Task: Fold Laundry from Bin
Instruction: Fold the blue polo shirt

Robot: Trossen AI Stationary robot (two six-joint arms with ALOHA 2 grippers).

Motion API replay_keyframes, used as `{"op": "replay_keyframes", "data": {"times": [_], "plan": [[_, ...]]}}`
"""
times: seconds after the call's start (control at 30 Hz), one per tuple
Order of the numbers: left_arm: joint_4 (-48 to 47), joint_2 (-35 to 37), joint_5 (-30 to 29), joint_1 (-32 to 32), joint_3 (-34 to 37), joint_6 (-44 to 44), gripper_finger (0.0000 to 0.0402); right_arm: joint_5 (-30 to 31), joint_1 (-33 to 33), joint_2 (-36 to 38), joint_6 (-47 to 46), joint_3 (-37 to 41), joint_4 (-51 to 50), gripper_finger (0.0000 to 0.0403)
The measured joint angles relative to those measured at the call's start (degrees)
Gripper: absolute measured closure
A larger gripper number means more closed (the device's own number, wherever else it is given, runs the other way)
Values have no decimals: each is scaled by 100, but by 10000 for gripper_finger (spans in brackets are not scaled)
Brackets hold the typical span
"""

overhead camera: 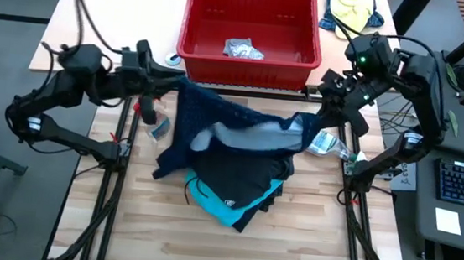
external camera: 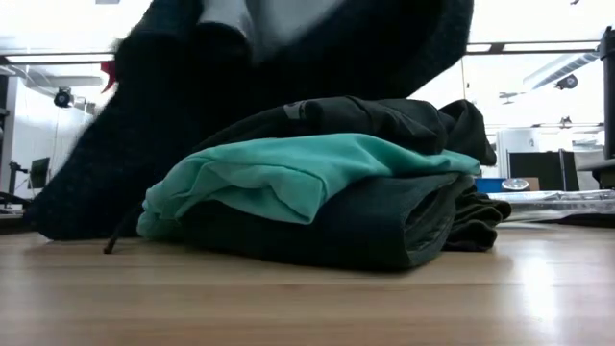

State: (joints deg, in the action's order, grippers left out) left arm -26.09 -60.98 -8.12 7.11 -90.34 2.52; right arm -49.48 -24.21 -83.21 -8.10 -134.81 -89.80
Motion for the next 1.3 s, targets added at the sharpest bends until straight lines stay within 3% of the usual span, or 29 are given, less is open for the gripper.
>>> {"op": "replay_keyframes", "data": {"times": [0.2, 0.47, 0.63, 0.87, 1.03, 1.3], "plan": [[-340, -214, 245, 2, -3, -334, 334, 160, 359, -4, -1048, 13, -15, 394], [-1741, -208, 2580, -5, -3, -1256, 331, 394, 1441, -272, -2644, 166, -15, 394], [-2567, -255, 3294, -231, -2, -2046, 331, 440, 2176, -586, -3525, 473, -15, 394], [-3073, -277, 3442, -1106, 1, -2994, 331, 21, 3125, -965, -4554, 1056, -16, 394], [-3334, -285, 3528, -1471, 4, -3483, 327, -39, 3367, -1104, -4836, 1353, -13, 388], [-3476, -287, 2304, -1480, 22, -3797, 283, -8, 3407, -1067, -4616, 1837, -25, 318]]}}
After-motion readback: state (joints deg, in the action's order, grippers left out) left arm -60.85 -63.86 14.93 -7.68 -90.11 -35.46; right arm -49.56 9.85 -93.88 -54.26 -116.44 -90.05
